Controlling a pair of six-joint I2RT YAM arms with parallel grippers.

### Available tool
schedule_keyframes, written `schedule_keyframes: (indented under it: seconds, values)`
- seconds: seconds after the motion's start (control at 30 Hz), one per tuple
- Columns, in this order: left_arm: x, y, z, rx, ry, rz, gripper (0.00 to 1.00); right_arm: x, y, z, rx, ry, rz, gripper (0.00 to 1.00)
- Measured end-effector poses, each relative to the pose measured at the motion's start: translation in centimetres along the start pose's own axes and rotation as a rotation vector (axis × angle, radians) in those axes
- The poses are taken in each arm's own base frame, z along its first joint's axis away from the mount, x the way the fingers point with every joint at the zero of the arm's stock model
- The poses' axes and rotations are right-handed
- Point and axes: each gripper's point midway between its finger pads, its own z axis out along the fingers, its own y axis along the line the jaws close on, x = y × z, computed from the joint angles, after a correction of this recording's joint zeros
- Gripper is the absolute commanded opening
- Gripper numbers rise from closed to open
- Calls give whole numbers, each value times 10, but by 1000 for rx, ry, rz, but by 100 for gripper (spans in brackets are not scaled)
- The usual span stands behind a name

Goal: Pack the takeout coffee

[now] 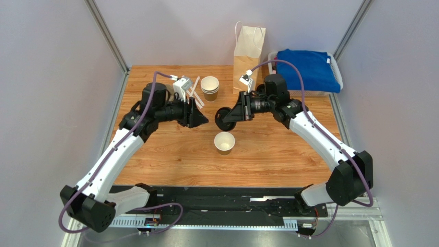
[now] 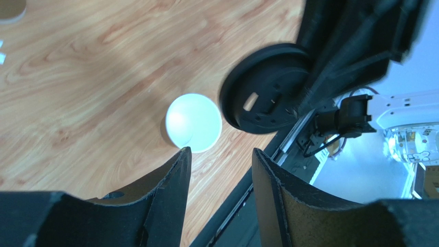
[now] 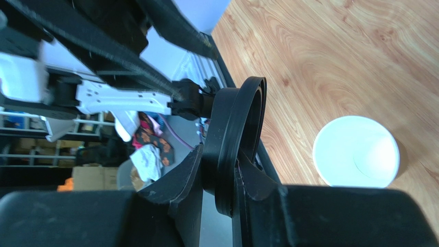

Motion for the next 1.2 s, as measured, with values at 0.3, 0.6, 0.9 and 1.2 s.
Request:
schedule_keyframes:
  seconds: [0.3, 0.6, 0.9, 1.2]
  values:
    - [-22, -7, 3, 21, -158, -23, 51, -19, 13, 2, -120, -33, 113, 15]
    - [-31, -12, 14, 40, -184, -34, 43, -18, 18, 2, -165, -30, 163, 15]
    - [-27, -20, 24, 66, -163, -41, 22, -20, 22, 2, -191, -38, 182, 15]
    - [-20, -15, 31, 58, -131, -41, 0, -17, 16, 2, -185, -39, 206, 52]
